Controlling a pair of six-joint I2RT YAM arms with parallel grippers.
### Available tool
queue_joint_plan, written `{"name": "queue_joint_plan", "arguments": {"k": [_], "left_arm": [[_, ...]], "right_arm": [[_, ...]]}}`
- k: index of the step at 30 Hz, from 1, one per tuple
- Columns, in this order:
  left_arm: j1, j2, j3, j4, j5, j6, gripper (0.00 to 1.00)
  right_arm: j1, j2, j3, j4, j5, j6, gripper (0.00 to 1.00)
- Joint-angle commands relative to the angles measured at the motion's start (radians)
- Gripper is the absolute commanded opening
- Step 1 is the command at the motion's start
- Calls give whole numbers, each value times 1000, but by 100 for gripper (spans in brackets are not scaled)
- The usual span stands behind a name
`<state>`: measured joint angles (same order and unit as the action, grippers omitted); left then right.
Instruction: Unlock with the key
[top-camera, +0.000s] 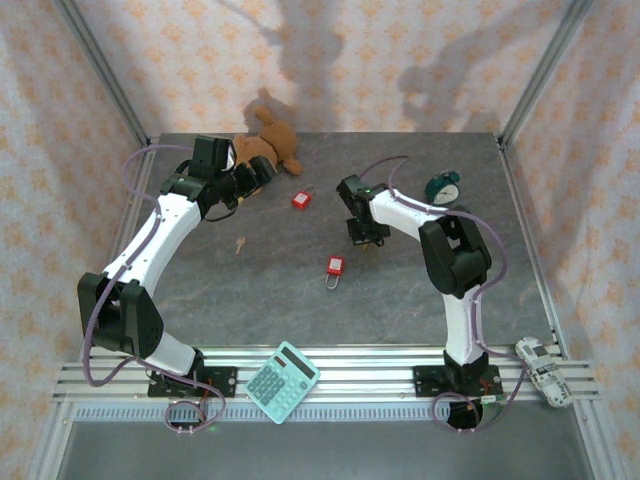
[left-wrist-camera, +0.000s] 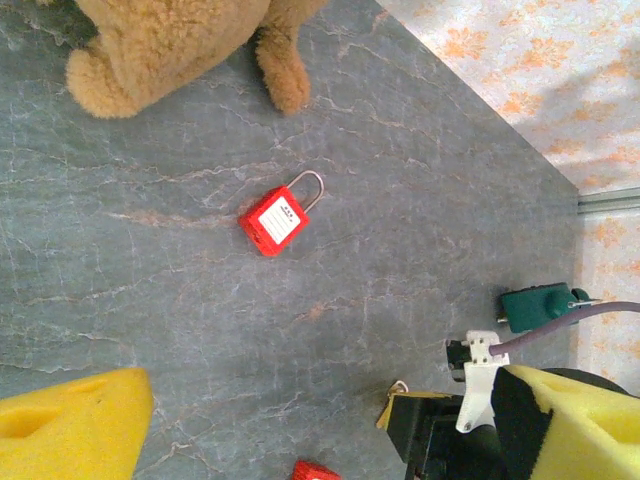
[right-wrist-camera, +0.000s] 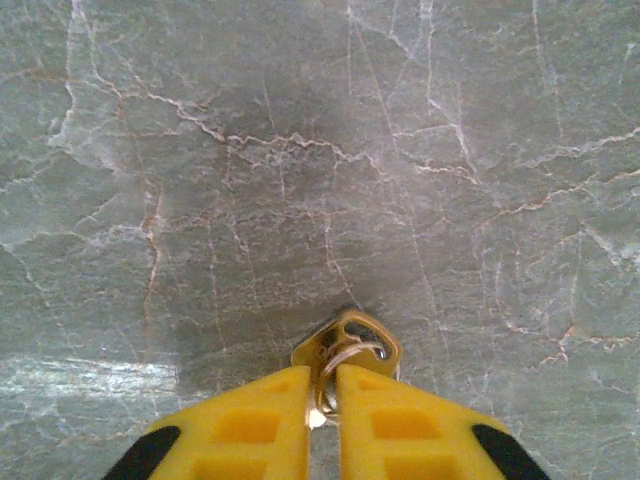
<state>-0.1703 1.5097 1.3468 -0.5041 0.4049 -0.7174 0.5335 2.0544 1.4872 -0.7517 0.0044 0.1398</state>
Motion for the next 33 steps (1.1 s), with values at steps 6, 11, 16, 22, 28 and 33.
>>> {"name": "queue_joint_plan", "arguments": {"k": [6, 11, 16, 22, 28, 33], "left_arm": [[-4, 7, -2, 17, 9, -3, 88], [-4, 9, -3, 19, 11, -4, 86], [-4, 10, -3, 22, 16, -5, 84], [-3, 10, -9, 28, 17, -5, 82], [-40, -14, -42, 98, 4, 12, 80], [-155, -103, -109, 203, -219, 43, 82]], "right_arm": [[-3, -72, -29, 0, 35, 39, 2], [-2, -143, -39, 6, 52, 56, 0], [-2, -206, -55, 17, 36, 74, 0], [-1, -265, -88, 32, 2, 98, 0], [-2, -367, -122, 32, -54, 128, 0], [-1, -461, -128, 7, -101, 142, 0]]}}
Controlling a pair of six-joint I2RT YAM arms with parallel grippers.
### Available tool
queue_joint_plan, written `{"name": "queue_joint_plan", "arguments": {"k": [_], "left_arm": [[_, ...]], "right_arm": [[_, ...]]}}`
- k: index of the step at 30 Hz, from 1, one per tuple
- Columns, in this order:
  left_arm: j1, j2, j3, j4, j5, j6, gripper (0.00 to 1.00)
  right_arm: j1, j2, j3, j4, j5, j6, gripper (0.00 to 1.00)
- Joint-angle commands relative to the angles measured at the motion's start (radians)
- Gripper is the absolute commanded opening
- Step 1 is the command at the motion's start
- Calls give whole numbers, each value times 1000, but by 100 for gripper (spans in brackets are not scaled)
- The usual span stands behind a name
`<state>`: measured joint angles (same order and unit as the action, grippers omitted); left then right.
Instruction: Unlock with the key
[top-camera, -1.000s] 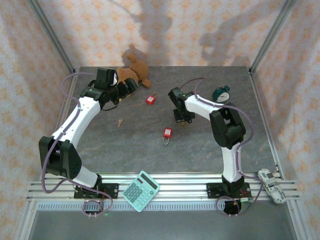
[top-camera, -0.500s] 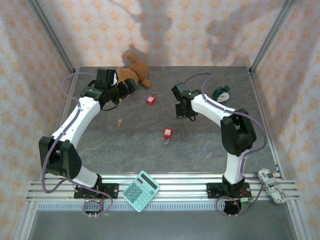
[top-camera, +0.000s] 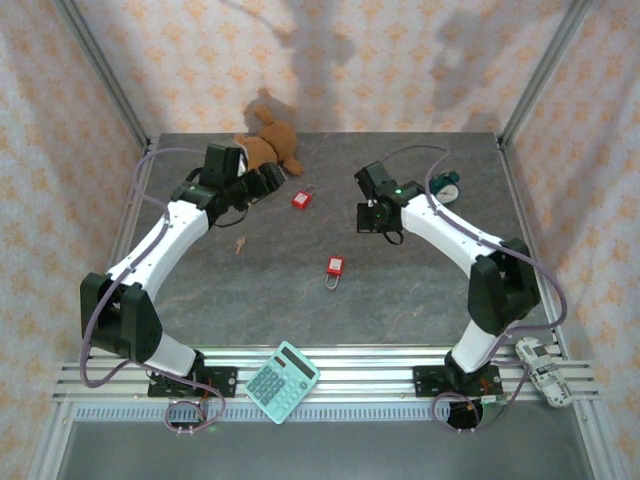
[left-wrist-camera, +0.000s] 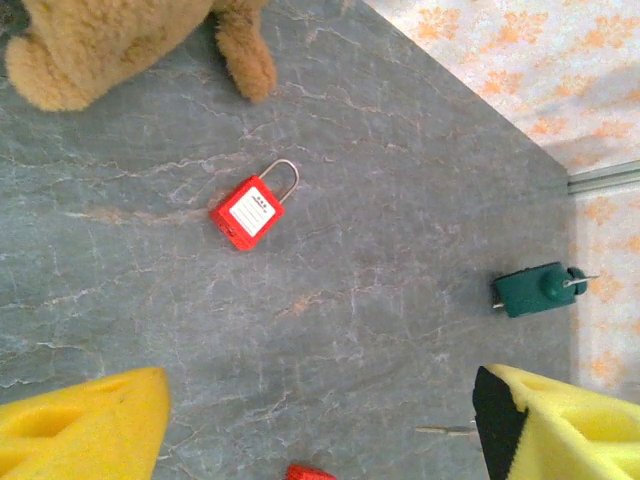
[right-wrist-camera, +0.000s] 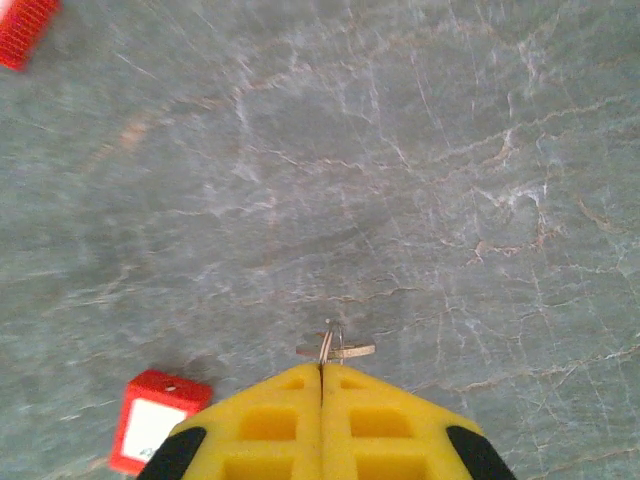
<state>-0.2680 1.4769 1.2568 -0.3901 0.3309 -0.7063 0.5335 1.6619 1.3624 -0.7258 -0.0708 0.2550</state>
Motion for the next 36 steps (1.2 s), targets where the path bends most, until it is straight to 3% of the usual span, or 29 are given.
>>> {"name": "queue_joint_plan", "arguments": {"k": [1, 6, 10, 14, 18, 24, 36], "left_arm": [[-77, -77, -21, 88, -172, 48, 82], [-210, -179, -273, 419, -241, 169, 86], [-374, -239, -583, 872, -253, 441, 84], [-464, -190, -745, 1151, -126, 644, 71], [-478, -67, -829, 1448, -46, 697, 66], [-479, 76, -765, 1569, 85, 769, 64], [-502, 117, -659, 1427, 118, 959, 48]], "right_arm": [[0, -82, -2, -26, -32, 29, 0], [10, -163, 1, -54, -33, 26, 0], [15, -216, -2, -78, -59, 25, 0], [26, -268, -11, -89, -98, 27, 0], [38, -320, -23, -88, -145, 43, 0], [81, -382, -43, -88, -185, 75, 0], [99, -453, -91, -71, -249, 118, 0]]}}
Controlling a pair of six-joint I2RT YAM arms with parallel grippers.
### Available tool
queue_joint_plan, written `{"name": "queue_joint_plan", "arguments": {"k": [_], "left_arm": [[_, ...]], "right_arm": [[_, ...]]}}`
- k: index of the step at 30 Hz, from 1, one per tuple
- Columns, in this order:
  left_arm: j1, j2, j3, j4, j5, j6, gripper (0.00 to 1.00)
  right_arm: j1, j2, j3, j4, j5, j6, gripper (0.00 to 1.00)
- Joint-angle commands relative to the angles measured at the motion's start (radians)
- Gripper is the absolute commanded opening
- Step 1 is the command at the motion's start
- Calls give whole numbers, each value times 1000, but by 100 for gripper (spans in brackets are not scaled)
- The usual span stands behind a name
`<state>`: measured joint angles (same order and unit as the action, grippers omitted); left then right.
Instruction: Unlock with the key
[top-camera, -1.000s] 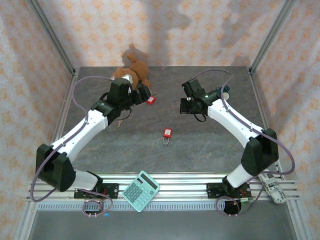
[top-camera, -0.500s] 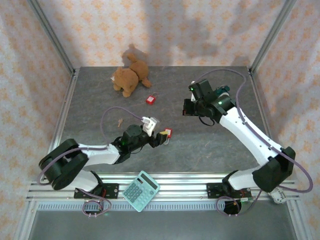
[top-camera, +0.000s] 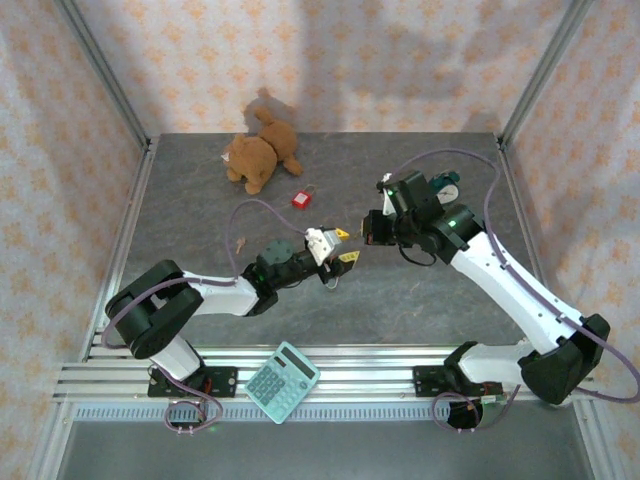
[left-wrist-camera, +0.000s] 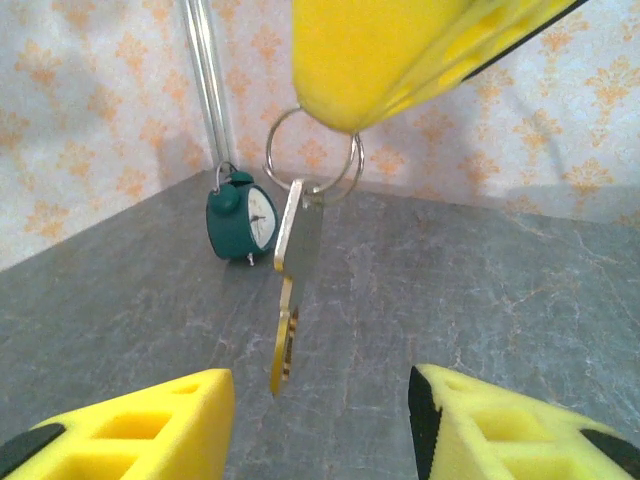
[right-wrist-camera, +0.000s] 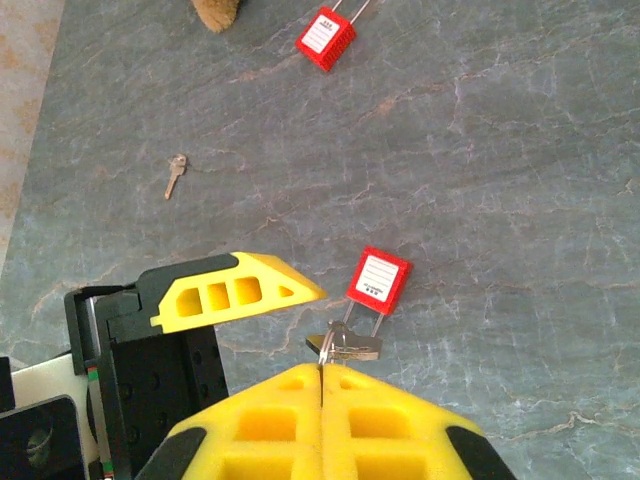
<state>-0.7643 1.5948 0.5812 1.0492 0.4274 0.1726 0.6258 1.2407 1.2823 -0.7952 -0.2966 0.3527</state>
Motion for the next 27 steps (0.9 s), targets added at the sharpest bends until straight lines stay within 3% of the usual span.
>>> {"name": "queue_joint_plan", "arguments": {"k": [1, 14, 21, 27], "left_arm": [[-6, 1, 17, -11, 21, 80, 48], [-7, 32, 15, 34, 26, 64, 31], [-8, 25, 17, 26, 57, 45, 27], [-7, 23, 19, 23, 77, 38, 17]], "right_arm": [[7, -35, -15, 1, -27, 23, 0], [6, -47, -43, 4, -28, 25, 0], [6, -44, -49, 9, -21, 22, 0], [7, -33, -46, 11, -20, 15, 0]]}}
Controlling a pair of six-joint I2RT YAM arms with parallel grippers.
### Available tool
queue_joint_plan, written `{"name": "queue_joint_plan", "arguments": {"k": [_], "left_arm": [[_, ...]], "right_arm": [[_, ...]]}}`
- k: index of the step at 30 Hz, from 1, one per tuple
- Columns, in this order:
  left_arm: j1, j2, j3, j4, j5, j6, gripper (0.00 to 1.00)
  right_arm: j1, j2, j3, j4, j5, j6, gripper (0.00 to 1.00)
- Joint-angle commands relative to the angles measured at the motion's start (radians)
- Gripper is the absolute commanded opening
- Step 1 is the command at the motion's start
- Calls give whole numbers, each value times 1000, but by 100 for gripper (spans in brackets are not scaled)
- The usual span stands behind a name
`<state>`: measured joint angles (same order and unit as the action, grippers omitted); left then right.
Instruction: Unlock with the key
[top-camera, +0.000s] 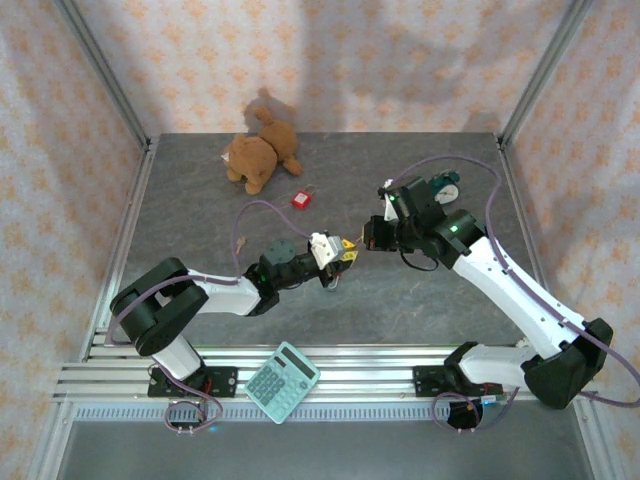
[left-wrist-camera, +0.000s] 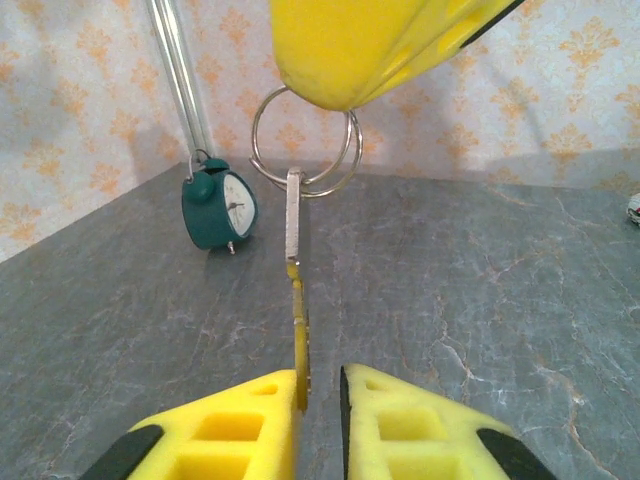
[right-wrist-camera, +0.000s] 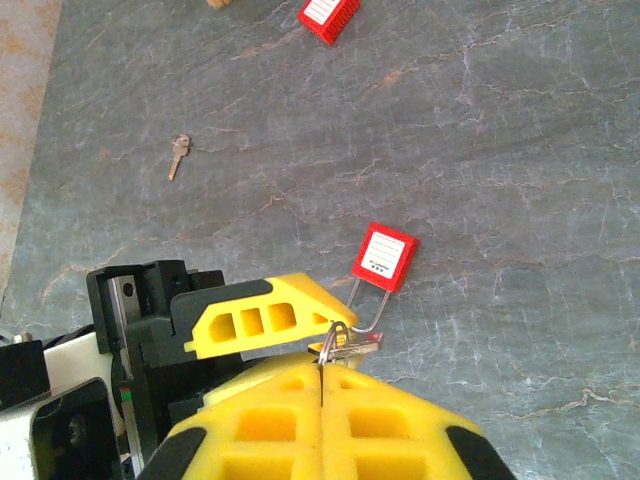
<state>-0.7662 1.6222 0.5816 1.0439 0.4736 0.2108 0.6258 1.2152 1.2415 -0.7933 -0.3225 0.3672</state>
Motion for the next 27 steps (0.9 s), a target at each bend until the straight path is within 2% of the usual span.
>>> {"name": "queue_joint_plan", "arguments": {"k": [1, 7, 18, 23, 27], "left_arm": [[-5, -4, 18, 31, 38, -3, 15], [-6, 2, 20, 32, 71, -25, 1], [-7, -4, -1, 53, 53, -44, 0], [-7, 8, -16, 76, 39, -167, 0], [-6, 6, -23, 45, 36, -311, 0]], "right_arm": [[6, -4, -6, 9, 8, -1, 0], [6, 1, -23, 6, 18, -7, 0], [6, -3, -30, 17, 24, -5, 0], [5, -7, -27, 33, 63, -16, 0], [3, 28, -21, 71, 40, -26, 1]]}}
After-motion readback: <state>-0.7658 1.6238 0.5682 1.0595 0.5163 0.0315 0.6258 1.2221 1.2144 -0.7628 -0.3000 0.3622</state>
